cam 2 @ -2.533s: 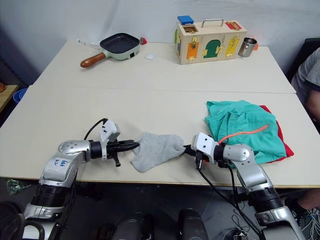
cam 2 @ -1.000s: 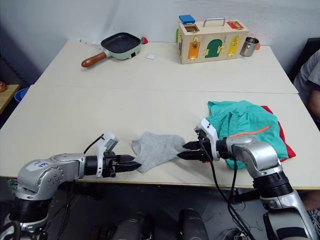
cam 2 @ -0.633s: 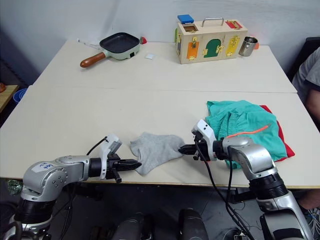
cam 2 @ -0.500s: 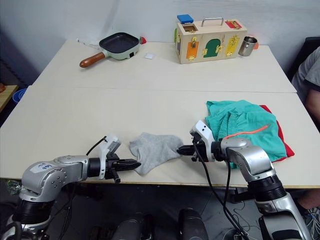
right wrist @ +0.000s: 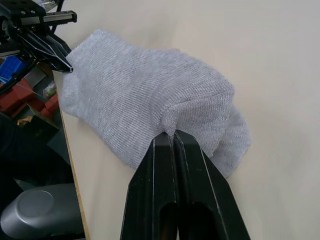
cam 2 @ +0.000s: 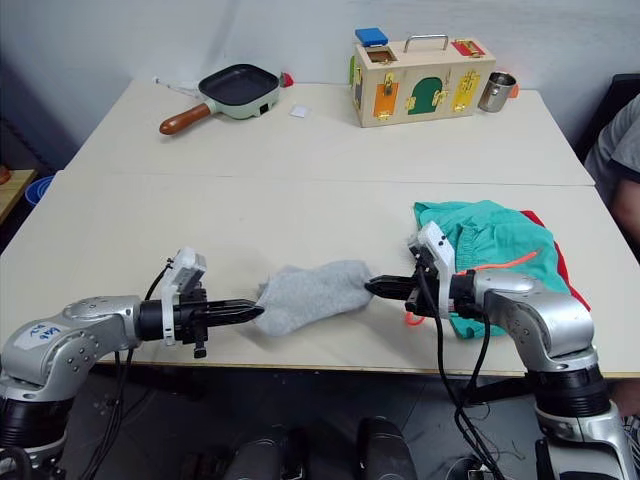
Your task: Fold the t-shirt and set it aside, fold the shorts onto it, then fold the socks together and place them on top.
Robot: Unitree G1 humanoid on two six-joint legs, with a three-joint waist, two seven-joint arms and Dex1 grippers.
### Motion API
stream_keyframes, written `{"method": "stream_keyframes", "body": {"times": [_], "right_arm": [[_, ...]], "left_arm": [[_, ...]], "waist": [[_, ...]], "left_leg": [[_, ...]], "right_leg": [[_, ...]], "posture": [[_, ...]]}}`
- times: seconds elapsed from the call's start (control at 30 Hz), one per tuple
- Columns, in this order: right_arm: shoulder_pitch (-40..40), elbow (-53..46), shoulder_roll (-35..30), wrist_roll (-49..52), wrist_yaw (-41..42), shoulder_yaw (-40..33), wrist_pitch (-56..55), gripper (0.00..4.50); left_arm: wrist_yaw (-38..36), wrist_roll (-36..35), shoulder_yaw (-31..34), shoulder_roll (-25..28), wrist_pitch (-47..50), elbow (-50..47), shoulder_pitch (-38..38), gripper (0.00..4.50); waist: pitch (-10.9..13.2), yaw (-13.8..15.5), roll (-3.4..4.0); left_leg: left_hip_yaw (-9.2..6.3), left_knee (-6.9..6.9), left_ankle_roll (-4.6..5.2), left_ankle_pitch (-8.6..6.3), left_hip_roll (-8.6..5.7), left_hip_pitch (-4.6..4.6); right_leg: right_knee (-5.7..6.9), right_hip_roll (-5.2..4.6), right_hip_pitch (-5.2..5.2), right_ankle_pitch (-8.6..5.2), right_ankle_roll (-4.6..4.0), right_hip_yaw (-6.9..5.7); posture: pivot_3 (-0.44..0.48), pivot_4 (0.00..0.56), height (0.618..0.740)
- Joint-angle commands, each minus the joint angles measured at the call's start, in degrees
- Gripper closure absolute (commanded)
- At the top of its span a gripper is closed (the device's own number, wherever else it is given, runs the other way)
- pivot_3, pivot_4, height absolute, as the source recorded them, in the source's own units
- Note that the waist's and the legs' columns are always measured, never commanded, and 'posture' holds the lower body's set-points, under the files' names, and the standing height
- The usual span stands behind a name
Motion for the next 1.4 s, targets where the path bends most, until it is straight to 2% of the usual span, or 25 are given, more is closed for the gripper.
{"method": "stream_keyframes", "body": {"times": [0.03,0.13,0.27,0.53,0.9,1.4], "right_arm": [[0.13,-2.39,0.04,0.83,-1.86,-1.0,-0.23,4.48],[0.04,-2.88,1.17,0.88,-3.85,-0.29,0.18,4.48],[0.56,-4.3,2.89,1.04,-6.21,0.87,0.97,4.48],[1.51,-5.56,4.05,-0.02,-9.65,2.8,1.1,4.48],[3.36,-6.14,1.54,0.92,-10.77,0.45,2.23,4.48],[1.95,-4.78,4.14,-0.21,-11.51,3.4,1.17,4.48]], "left_arm": [[-1.54,1.64,-0.12,2.17,-2.58,3.38,-2.03,4.5],[-2.78,3.15,-1.81,2.49,-4.05,9.18,-5.6,4.5],[-8.45,1.06,-3.69,3.4,-1.26,15.29,-10.59,4.5],[-12.49,6.56,-9.48,2.81,-3.95,25.38,-18.34,4.5],[-14.63,8.04,-12.56,2.39,-1.15,28.26,-22.25,4.5],[-13.72,9.96,-12.47,2.48,-0.95,30.14,-22.97,4.5]], "waist": [[0.0,0.0,0.01],[0.0,0.06,0.01],[0.01,0.0,0.01],[0.01,-0.01,0.0],[0.01,-0.03,0.0],[0.01,-0.05,0.0]], "left_leg": [[0.0,0.0,0.0,0.0,0.0,0.0],[0.01,-0.01,0.0,0.0,0.0,0.0],[0.01,-0.01,0.01,0.0,-0.01,-0.06],[0.08,0.0,0.01,0.0,0.03,-0.08],[0.09,0.01,0.01,0.0,0.07,-0.1],[0.1,0.03,0.01,0.0,0.07,-0.1]], "right_leg": [[0.0,0.0,0.0,0.0,0.0,0.0],[0.0,0.02,-0.01,0.0,0.0,-0.01],[-0.01,0.03,-0.06,0.0,0.0,-0.02],[-0.03,0.19,-0.07,0.0,0.01,0.01],[-0.03,0.24,-0.09,0.0,0.01,0.03],[-0.01,0.25,-0.1,0.0,0.01,0.05]], "posture": [[0.0,0.15,0.74],[0.0,0.15,0.74],[0.0,0.15,0.74],[0.0,0.15,0.74],[0.0,0.15,0.74],[0.0,0.15,0.74]]}}
